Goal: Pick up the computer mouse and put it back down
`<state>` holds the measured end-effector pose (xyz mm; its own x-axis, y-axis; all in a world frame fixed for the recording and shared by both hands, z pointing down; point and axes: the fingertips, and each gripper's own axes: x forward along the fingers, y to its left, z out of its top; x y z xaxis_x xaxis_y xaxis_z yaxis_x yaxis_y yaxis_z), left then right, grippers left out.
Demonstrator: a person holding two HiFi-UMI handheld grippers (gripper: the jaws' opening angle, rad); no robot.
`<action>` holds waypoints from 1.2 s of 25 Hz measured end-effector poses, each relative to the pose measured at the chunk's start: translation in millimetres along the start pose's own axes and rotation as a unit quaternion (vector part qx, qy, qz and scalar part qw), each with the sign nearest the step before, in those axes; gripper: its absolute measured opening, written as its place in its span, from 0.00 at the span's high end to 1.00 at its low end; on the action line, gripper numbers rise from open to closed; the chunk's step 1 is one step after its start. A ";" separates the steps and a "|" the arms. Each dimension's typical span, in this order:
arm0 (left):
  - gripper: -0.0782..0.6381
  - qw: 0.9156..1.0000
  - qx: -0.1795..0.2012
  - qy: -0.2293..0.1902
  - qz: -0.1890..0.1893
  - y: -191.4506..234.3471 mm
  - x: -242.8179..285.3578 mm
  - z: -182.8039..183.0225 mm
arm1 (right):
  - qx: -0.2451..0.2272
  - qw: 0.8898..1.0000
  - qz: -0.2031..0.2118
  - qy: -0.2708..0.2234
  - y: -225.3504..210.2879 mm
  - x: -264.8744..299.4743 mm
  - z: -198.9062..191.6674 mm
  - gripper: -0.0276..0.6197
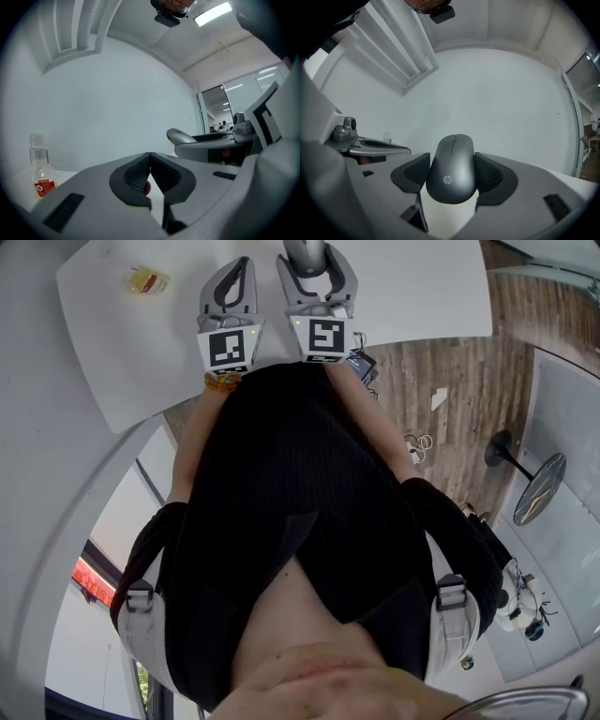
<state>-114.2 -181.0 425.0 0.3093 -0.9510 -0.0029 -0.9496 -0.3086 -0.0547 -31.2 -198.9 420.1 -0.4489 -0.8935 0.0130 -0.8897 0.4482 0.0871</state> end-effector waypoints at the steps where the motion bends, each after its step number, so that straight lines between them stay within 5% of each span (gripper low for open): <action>1: 0.87 1.000 0.000 0.000 0.000 0.0 0.0 -0.6 | 0.001 1.000 0.000 0.000 -0.2 0.1 -0.4 0.51; 30: 0.87 1.000 0.001 0.000 -0.006 -2.8 -0.8 0.0 | 0.000 1.000 -0.003 0.018 -1.7 -1.9 -6.9 0.51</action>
<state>-111.8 -179.4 425.1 0.3204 -0.9473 -0.0021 -0.9457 -0.3198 -0.0576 -28.2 -198.1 426.8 -0.4403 -0.8966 0.0481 -0.8922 0.4429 0.0882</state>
